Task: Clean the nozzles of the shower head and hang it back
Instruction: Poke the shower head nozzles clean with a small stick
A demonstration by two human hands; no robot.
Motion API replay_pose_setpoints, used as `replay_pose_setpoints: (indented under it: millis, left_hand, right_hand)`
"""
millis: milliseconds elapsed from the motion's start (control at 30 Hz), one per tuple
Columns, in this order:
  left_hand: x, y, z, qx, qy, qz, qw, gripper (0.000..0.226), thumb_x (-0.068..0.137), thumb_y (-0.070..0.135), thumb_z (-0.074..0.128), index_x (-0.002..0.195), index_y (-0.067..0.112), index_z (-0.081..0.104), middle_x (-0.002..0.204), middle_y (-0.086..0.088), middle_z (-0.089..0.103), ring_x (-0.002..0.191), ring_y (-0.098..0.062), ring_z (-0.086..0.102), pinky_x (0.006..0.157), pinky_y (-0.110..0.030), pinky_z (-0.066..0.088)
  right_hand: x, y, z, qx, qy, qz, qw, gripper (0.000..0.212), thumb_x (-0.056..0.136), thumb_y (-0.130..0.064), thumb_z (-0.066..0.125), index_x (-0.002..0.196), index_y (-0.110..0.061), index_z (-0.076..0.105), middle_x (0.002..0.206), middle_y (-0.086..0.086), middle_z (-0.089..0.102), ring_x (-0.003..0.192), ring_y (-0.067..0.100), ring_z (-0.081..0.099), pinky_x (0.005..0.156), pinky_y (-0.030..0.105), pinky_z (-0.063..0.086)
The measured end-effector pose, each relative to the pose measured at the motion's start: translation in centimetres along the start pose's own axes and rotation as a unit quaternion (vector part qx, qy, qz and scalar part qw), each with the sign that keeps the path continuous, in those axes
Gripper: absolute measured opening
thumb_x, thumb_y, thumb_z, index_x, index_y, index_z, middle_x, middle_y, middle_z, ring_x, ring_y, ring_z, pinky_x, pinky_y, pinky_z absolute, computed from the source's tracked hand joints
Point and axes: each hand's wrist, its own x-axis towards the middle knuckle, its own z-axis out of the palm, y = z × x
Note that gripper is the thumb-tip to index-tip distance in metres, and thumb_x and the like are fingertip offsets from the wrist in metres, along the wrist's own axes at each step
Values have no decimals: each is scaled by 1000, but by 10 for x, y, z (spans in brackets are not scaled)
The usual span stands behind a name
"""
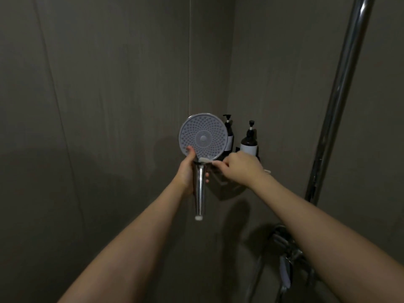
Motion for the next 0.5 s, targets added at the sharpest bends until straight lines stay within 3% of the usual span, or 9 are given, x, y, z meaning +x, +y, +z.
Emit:
replay_pose_setpoints:
  millis: [167, 233, 333, 400, 433, 500]
  left_hand:
    - [7, 11, -3, 14, 21, 1, 1000, 67, 91, 64, 22, 84, 7, 58, 52, -2, 56, 43, -13, 52, 48, -22, 43]
    - [7, 12, -7, 33, 26, 5, 999, 66, 92, 62, 22, 83, 8, 58, 52, -1, 56, 42, -11, 51, 46, -21, 43]
    - [5, 6, -6, 18, 15, 23, 999, 57, 94, 57, 24, 92, 12, 60, 59, -1, 61, 46, -10, 55, 47, -20, 46]
    - [3, 3, -3, 2, 6, 21, 1000, 57, 94, 57, 25, 94, 14, 61, 61, -2, 64, 46, -11, 57, 46, -20, 47]
    - [3, 4, -2, -3, 5, 19, 1000, 58, 94, 58, 24, 90, 12, 61, 58, -3, 62, 45, -11, 55, 46, -20, 46]
    - [4, 8, -5, -9, 10, 20, 1000, 64, 92, 61, 23, 83, 10, 60, 57, -3, 57, 45, -11, 53, 49, -23, 44]
  right_hand:
    - [-31, -11, 35, -128, -158, -121, 972, 54, 92, -57, 32, 95, -17, 69, 89, 9, 65, 87, 26, 64, 67, 31, 42]
    - [-27, -9, 29, -118, -142, -119, 975, 54, 93, -57, 32, 92, -17, 69, 81, 7, 64, 77, 23, 62, 64, 30, 43]
    - [-5, -10, 11, -83, -63, -68, 992, 51, 94, -54, 31, 71, -18, 60, 59, -3, 49, 54, 13, 49, 49, 24, 37]
    - [5, -15, 5, -98, -2, -45, 994, 50, 94, -52, 32, 71, -17, 59, 59, -2, 46, 56, 16, 48, 50, 25, 33]
    - [5, -18, 8, -99, -4, -50, 994, 49, 94, -52, 32, 74, -17, 60, 62, -1, 47, 60, 17, 48, 54, 26, 35]
    - [-7, -19, 20, -117, -96, -83, 985, 48, 95, -51, 33, 75, -15, 58, 68, 1, 52, 63, 18, 52, 61, 28, 39]
